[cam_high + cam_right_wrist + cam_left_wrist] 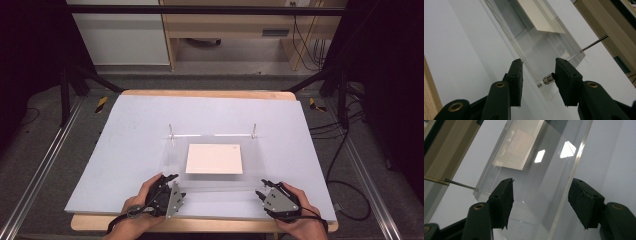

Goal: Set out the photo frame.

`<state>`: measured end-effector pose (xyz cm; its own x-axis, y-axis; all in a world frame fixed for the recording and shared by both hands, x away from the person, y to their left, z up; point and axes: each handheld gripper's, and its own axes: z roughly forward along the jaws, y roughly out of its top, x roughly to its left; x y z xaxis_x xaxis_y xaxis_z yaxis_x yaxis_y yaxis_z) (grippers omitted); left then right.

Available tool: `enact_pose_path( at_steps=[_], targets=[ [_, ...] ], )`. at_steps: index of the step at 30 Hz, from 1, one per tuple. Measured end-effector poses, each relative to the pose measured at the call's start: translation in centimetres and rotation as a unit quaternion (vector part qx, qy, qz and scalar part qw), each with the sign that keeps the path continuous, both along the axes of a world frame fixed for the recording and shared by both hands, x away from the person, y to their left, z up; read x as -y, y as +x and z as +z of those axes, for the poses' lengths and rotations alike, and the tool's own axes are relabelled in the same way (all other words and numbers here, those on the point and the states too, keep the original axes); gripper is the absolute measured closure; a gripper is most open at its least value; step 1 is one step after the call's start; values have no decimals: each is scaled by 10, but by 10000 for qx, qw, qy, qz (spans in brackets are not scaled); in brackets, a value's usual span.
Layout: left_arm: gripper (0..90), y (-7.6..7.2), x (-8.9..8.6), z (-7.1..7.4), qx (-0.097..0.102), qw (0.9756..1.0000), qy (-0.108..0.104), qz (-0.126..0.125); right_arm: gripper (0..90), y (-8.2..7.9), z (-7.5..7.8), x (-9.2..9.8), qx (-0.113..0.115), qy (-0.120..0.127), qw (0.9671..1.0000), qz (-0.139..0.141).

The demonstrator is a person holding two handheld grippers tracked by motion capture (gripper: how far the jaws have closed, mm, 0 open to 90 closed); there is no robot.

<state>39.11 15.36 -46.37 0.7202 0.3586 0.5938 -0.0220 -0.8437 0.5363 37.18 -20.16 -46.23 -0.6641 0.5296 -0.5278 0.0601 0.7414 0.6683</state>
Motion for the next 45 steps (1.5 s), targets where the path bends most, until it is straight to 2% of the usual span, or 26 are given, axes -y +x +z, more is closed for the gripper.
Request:
enact_pose_path(
  at_steps=[4,7,8,9,16,17,21,25,28,32,36,41,45],
  targets=[
    [426,2,1,-1,38,10000,-26,38,593,0,0,0,-6,-17,10000,-7],
    [454,4,0,1,-14,9999,-98,68,593,0,0,0,-20,1,10000,-10],
    [489,3,0,1,-49,9999,-106,58,592,0,0,0,-6,19,10000,-8],
    [504,2,0,1,-2,10000,-69,67,593,0,0,0,-6,24,10000,-1],
    [533,-1,1,7,26,9998,-111,185,588,0,1,2,8,126,9999,-11],
    [535,-1,1,7,5,9996,-168,211,580,0,1,2,0,156,9999,-27],
    [539,-2,1,7,15,9997,-136,218,508,2,0,4,13,196,9998,-20],
    [544,-2,0,9,18,9996,-160,218,448,3,-4,3,24,54,10000,-45],
    [547,-2,0,9,31,9996,-161,222,444,5,-5,4,24,47,9999,-105],
    [548,-1,-1,10,36,9995,-226,238,474,7,-8,8,14,-29,9998,-174],
    [547,-1,-1,10,9,9996,-193,227,555,15,-7,10,62,12,9998,-168],
    [552,-1,-4,14,-7,9991,-357,244,577,16,-5,10,188,8,9998,-90],
    [558,0,-5,15,16,9989,-400,260,593,15,-2,11,257,43,9996,-96]
  ],
)
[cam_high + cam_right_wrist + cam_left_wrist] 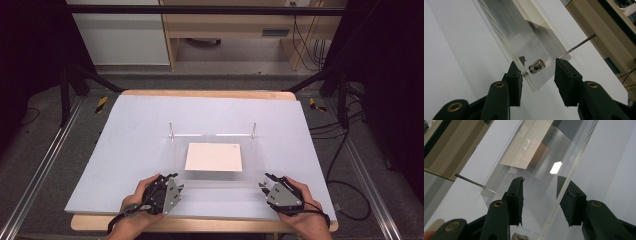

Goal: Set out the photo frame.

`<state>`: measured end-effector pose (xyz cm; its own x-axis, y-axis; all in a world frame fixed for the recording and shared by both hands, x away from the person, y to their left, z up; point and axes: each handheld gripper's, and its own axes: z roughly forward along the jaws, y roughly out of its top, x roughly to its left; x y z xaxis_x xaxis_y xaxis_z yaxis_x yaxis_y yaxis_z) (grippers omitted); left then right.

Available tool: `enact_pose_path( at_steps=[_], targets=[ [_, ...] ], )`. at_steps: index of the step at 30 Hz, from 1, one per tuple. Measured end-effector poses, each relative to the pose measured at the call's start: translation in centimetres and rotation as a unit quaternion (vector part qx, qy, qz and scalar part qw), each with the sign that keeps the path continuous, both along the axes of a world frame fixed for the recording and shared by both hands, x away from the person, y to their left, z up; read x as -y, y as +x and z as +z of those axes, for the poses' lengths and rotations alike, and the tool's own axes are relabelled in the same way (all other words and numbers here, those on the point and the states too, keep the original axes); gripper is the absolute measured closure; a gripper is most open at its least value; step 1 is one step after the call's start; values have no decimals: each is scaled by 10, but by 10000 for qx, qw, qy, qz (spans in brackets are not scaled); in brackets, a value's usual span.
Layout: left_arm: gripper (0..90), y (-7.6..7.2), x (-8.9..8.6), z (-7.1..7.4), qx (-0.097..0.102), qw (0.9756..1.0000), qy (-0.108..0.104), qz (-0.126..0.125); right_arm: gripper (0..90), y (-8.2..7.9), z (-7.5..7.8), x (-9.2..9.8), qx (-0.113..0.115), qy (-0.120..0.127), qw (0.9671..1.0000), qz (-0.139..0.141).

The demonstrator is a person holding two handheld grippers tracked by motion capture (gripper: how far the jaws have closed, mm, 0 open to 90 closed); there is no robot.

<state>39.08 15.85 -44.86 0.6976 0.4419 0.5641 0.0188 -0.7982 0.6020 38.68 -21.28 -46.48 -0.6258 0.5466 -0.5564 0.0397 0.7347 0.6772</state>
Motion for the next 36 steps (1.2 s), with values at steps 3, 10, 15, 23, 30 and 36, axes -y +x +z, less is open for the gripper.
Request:
enact_pose_path(
  at_steps=[3,10,15,23,30,36],
  targets=[
    [568,1,-1,4,15,10000,-88,16,604,0,4,1,-19,125,9999,-28],
    [594,7,-7,21,20,9994,-346,95,633,5,20,1,-77,405,9991,-68],
    [610,13,-13,31,-7,9984,-541,157,655,8,33,-1,-123,463,9988,-35],
    [627,18,-21,41,-14,9977,-650,216,677,11,48,-8,-159,371,9992,0],
    [632,26,-27,52,-116,9963,-814,257,686,14,61,-14,-268,325,9991,27],
    [633,37,-28,67,-282,9957,-857,232,685,24,75,-12,-435,475,9979,24]
  ],
)
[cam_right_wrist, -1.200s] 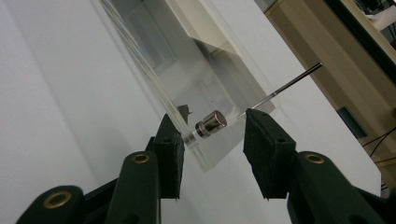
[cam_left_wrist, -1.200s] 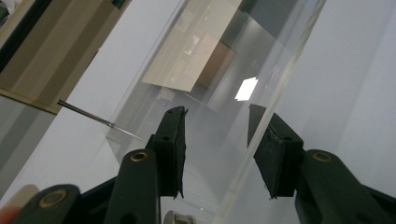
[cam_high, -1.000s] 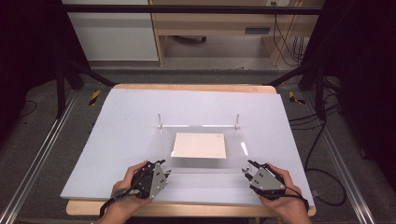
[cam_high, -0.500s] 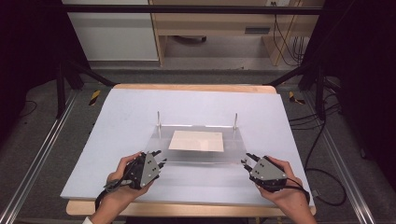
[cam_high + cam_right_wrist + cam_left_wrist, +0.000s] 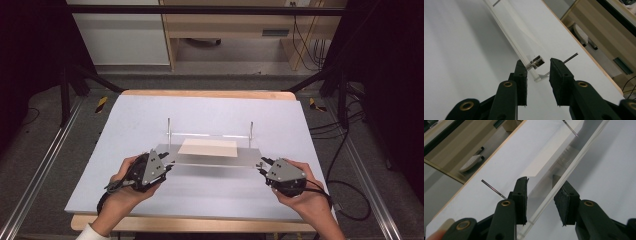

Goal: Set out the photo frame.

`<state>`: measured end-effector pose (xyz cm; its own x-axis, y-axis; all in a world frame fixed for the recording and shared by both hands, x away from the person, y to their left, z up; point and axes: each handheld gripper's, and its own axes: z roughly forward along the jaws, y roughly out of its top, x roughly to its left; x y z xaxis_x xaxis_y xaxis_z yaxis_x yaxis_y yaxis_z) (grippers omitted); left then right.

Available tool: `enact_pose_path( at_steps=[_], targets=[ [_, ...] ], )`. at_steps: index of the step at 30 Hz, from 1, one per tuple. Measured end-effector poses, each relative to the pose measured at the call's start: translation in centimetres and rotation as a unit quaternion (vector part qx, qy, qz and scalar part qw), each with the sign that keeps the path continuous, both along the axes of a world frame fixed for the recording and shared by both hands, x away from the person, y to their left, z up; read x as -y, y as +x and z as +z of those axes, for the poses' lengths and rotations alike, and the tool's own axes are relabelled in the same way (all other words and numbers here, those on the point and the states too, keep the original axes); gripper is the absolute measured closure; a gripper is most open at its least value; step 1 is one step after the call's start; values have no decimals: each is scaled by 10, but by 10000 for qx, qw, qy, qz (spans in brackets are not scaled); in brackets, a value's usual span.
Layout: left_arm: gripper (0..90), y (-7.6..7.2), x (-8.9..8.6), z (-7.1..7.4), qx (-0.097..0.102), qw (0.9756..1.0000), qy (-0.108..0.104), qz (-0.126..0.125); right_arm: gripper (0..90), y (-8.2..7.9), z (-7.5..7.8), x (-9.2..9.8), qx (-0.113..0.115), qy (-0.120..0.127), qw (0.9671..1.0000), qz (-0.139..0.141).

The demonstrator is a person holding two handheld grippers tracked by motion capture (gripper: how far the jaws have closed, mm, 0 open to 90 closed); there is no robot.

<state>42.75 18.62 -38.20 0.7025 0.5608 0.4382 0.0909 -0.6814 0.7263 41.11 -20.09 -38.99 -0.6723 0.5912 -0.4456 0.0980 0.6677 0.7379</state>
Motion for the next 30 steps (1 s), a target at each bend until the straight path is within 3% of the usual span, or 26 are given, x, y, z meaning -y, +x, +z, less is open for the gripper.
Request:
enact_pose_path(
  at_steps=[8,14,19,22,27,30],
  targets=[
    [633,15,1,19,-134,9999,58,-59,681,16,16,6,-217,292,9993,86],
    [631,26,1,31,-265,9996,80,-115,680,27,23,9,-224,427,9987,158],
    [631,32,0,36,-359,9992,80,-154,668,34,18,13,-139,690,9971,295],
    [629,34,0,38,-409,9990,59,-140,665,41,12,12,-82,703,9971,292],
    [618,37,1,41,-347,9993,40,-89,671,49,9,13,42,830,9959,362],
    [609,39,1,42,-301,9995,18,-72,669,52,11,14,3,922,9951,345]
  ],
)
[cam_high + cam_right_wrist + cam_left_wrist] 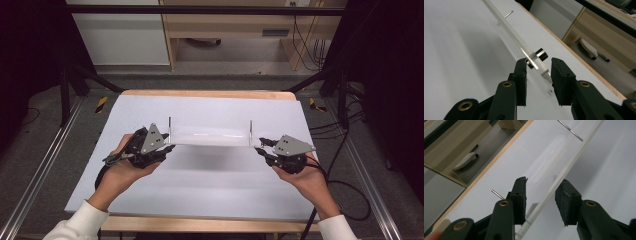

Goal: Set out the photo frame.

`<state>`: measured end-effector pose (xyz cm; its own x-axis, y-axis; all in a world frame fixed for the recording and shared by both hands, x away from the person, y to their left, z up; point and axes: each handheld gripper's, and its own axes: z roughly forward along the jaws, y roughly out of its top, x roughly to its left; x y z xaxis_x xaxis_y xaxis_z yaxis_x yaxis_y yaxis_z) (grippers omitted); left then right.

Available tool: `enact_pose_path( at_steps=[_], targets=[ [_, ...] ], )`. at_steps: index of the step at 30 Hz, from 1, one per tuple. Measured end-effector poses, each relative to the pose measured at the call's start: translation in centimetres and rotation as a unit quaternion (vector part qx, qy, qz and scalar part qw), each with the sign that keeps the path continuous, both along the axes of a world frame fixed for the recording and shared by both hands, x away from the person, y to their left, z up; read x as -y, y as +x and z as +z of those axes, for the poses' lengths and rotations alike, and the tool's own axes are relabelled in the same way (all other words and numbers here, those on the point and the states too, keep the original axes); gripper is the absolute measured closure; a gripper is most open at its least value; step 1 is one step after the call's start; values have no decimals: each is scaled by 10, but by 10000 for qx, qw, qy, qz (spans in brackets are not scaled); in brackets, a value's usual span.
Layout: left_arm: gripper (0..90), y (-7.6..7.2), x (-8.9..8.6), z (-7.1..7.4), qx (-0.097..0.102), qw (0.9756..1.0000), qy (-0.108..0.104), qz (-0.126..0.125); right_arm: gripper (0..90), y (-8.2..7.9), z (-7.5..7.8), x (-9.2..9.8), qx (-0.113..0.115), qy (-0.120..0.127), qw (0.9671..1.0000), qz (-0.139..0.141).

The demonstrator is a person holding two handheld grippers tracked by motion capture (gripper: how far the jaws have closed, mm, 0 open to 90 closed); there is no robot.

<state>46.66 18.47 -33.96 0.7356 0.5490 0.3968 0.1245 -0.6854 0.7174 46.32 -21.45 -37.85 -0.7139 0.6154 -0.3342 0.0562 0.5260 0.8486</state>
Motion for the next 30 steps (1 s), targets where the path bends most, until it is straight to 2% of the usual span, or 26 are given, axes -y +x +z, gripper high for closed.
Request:
enact_pose_path(
  at_steps=[3,5,6,8,10,12,14,17,19,24,26,30],
  targets=[
    [585,1,0,2,21,9998,-162,67,665,4,2,0,-55,20,10000,-22],
    [539,0,-3,6,24,9986,-515,98,665,6,4,1,-107,70,9999,-35],
    [517,-1,-4,9,45,9977,-678,90,665,8,6,1,-134,91,9999,-49],
    [453,-4,-7,14,214,9950,-962,141,663,11,8,1,-169,142,9997,-81],
    [375,-7,-13,19,297,9921,-1187,283,662,14,11,1,-211,172,9996,-109],
    [350,-10,-20,22,367,9895,-1348,367,661,18,14,1,-228,211,9994,-151],
    [331,-13,-28,22,362,9886,-1380,474,660,22,16,1,-248,265,9992,-190],
    [302,-16,-40,18,192,9851,-1555,715,655,28,20,1,-293,357,9986,-262],
    [293,-17,-46,12,99,9837,-1611,797,653,32,22,1,-317,431,9981,-318],
    [265,-14,-57,-13,-64,9810,-1667,994,651,42,27,1,-346,551,9971,-407],
    [259,-12,-60,-24,-155,9802,-1661,1064,650,46,28,1,-361,599,9966,-435],
    [256,-8,-64,-43,-280,9808,-1508,1204,648,51,30,1,-388,676,9958,-489]
  ],
)
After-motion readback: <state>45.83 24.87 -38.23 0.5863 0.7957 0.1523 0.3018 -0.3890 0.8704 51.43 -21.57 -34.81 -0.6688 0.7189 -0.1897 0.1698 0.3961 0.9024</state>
